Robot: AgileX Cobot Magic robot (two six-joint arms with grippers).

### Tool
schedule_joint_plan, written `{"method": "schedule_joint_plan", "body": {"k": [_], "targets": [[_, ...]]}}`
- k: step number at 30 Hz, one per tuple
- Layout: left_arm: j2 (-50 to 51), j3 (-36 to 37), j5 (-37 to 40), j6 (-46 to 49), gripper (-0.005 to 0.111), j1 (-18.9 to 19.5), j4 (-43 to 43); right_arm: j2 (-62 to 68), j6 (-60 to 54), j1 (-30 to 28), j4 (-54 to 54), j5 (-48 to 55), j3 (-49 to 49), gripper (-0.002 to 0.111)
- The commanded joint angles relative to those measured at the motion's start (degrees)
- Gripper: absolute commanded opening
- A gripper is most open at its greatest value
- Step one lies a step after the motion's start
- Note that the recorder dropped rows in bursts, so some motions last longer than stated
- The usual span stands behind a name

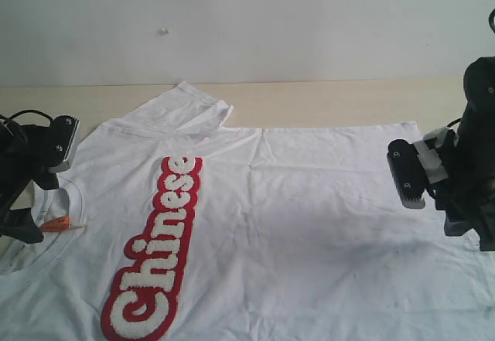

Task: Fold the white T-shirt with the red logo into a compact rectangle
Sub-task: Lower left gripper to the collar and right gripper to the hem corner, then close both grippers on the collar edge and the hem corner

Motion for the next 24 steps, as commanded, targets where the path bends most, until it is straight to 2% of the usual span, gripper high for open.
{"method": "schedule_joint_plan", "body": {"k": [1, 10, 24], "targets": [[-0.1, -0.4, 0.2, 1.7, 0.082, 0.3, -2.4, -0.5, -6.0, -1.6, 5.4, 0.8, -0.1, 0.043], [-0.1, -0.4, 0.2, 1.7, 0.082, 0.3, -2.9, -0.5, -7.3, -1.6, 4.5, -2.5, 4.0, 0.057], [-0.1, -0.4, 0.1, 1.7, 0.082, 0.3, -4.2, -0.5, -9.0, -6.3, 4.2, -3.9, 4.1, 0.054]]}}
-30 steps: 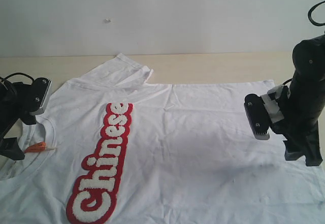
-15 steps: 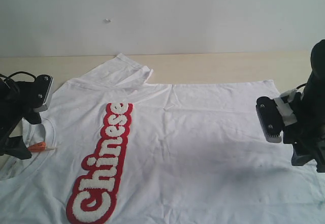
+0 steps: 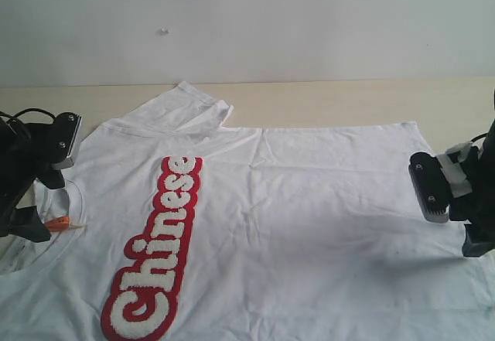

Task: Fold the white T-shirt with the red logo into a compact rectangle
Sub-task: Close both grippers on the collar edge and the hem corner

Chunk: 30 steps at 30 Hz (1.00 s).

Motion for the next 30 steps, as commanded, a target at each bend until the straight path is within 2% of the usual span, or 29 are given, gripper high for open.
{"method": "schedule_joint_plan", "body": {"k": [1, 7, 12, 15, 16, 19, 24, 30], "targets": [[-0.1, -0.4, 0.0, 0.1, 0.082, 0.3, -1.0, -0.4, -1.7, -1.0, 0.0, -0.9, 0.2, 0.054], [-0.1, -0.3, 0.1, 0.1, 0.082, 0.3, -1.2, 2.5, -4.1, -1.0, 0.9, -1.2, 0.2, 0.053], [-0.1, -0.3, 0.0, 0.1, 0.082, 0.3, -1.2, 4.8, -4.8, -1.0, 0.9, -1.9, 0.2, 0.047], [-0.1, -0.3, 0.0, 0.1, 0.082, 0.3, -1.2, 5.7, -5.6, -1.0, 0.9, -1.9, 0.2, 0.031], [-0.1, -0.3, 0.0, 0.1, 0.082, 0.3, -1.2, 5.9, -5.6, -1.0, 0.9, -1.9, 0.2, 0.021], [-0.1, -0.3, -0.2, 0.1, 0.076, 0.3, -1.2, 6.1, -5.6, -1.0, 0.3, -3.4, 0.2, 0.000], [-0.1, -0.3, 0.6, 0.1, 0.058, 0.3, -1.2, 6.2, -5.6, -1.0, 0.3, -3.5, 0.2, 0.000], [-0.1, -0.2, 3.2, 0.1, 0.053, 0.3, -1.2, 6.2, -5.6, -0.9, 0.5, -3.8, 0.2, 0.000]]}}
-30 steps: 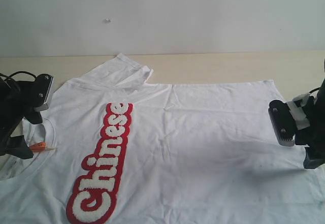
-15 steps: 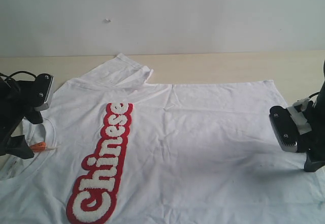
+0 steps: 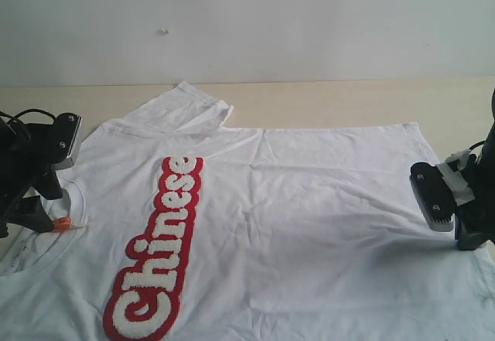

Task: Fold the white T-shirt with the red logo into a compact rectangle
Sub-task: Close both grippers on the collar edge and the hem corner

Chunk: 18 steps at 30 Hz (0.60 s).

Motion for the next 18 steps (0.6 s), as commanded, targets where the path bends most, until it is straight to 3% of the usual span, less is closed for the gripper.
{"method": "schedule_joint_plan", "body": {"k": [1, 9, 18], "targets": [[-0.1, 0.0, 2.6, -0.1, 0.053, 0.3, -0.7, 2.8, -0.6, -0.1, -0.1, -4.8, 0.7, 0.000], [0.0, 4.8, -2.5, 0.2, 0.074, 0.3, -0.3, 2.8, 0.1, -0.1, -0.2, -5.3, 0.7, 0.000], [2.7, 5.2, -6.3, 1.3, 0.073, 0.3, 3.5, 2.8, 0.6, -0.1, -0.2, -5.5, 0.7, 0.000]]}}
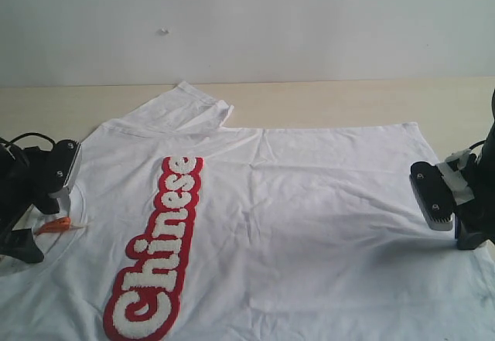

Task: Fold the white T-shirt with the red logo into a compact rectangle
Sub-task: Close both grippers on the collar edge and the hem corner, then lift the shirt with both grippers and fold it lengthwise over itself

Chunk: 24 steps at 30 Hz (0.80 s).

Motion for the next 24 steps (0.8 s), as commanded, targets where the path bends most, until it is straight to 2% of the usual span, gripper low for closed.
{"method": "schedule_joint_plan", "body": {"k": [1, 4, 7, 9, 12, 17, 24], "targets": [[2.2, 0.1, -1.3, 0.2, 0.072, 0.3, 1.2, 2.8, 0.3, -0.1, -0.2, -5.1, 0.7, 0.000], [4.3, -0.2, -2.0, 0.2, 0.067, 0.3, 2.3, 2.8, 0.3, -0.1, -0.2, -5.1, 0.7, 0.000], [6.4, -1.5, -2.3, 0.2, 0.054, 0.3, 3.0, 2.8, 0.3, -0.1, -0.2, -5.1, 0.7, 0.000], [7.2, -2.3, -2.3, -0.1, 0.037, 0.3, 3.0, 2.8, 0.3, -0.1, -0.2, -5.1, 0.7, 0.000], [7.8, -2.8, -2.6, -0.1, 0.002, 0.3, 3.4, 2.8, 0.3, -0.1, -0.2, -5.1, 0.7, 0.000], [7.0, -2.8, -3.0, -0.9, 0.000, 0.3, 4.7, 2.6, 0.3, -0.1, -0.2, -4.5, 0.2, 0.000], [-1.3, -4.3, -2.3, -1.5, 0.000, 0.3, 6.3, -3.2, 0.1, -0.1, 0.4, 6.6, -7.0, 0.000]]}}
